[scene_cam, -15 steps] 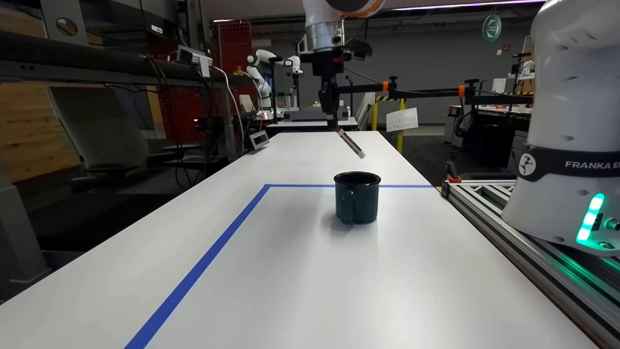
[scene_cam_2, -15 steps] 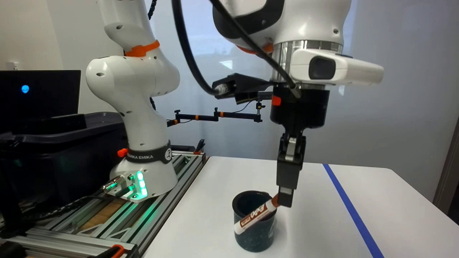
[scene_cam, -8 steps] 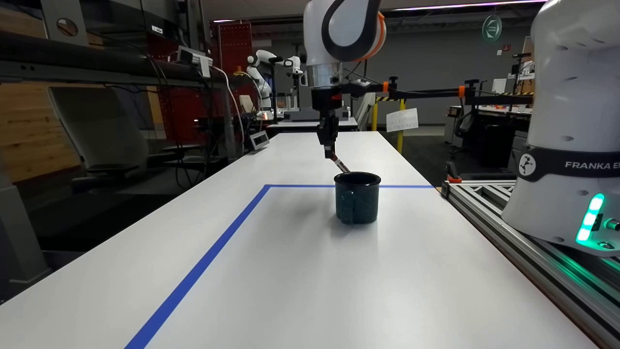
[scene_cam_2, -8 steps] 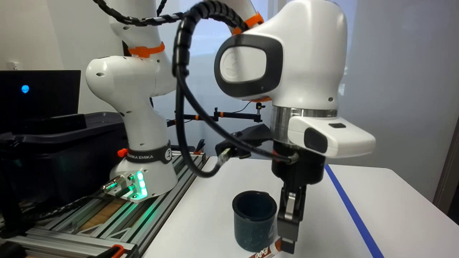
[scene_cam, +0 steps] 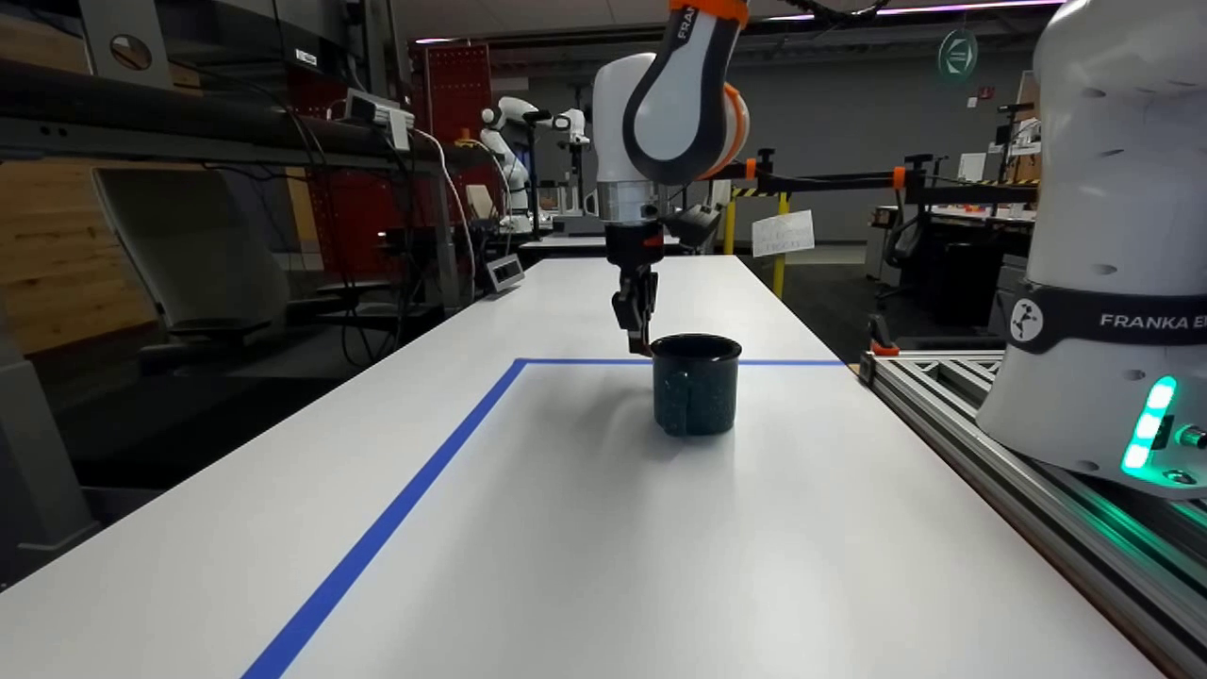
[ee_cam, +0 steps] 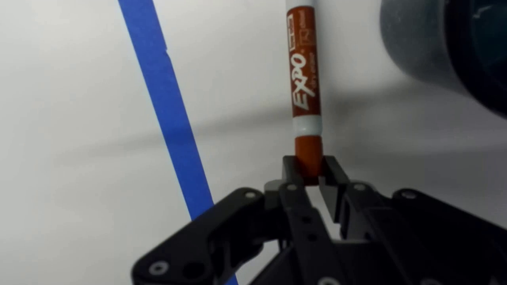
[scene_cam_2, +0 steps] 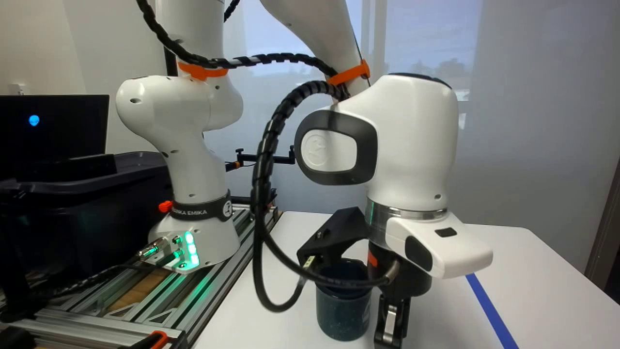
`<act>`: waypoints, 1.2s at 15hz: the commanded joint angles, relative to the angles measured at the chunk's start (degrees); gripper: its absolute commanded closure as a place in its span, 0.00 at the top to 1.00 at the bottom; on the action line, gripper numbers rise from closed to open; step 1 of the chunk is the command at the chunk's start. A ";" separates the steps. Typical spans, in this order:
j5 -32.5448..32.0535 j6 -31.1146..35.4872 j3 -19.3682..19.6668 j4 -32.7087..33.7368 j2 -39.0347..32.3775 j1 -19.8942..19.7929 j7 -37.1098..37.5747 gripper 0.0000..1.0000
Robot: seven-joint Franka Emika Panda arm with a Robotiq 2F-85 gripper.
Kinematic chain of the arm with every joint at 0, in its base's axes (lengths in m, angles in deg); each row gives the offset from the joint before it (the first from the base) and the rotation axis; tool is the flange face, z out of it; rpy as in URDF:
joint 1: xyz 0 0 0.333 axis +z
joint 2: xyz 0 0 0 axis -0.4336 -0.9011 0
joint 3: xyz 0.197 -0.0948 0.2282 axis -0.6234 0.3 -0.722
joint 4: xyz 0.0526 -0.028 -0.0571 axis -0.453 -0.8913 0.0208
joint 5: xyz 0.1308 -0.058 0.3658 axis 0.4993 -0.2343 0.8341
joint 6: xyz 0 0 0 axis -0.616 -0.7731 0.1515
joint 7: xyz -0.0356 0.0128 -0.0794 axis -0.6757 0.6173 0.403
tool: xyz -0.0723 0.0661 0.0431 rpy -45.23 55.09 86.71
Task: Take the marker out of the mug.
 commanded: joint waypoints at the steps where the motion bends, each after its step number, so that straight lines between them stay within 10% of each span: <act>1: 4.19 4.46 -1.94 0.26 -3.05 -0.56 -2.31 0.44; 9: 2.37 1.24 0.67 -0.43 5.13 2.18 2.02 1.00; 18: 2.00 -20.26 -3.24 0.19 21.38 4.78 -1.96 1.00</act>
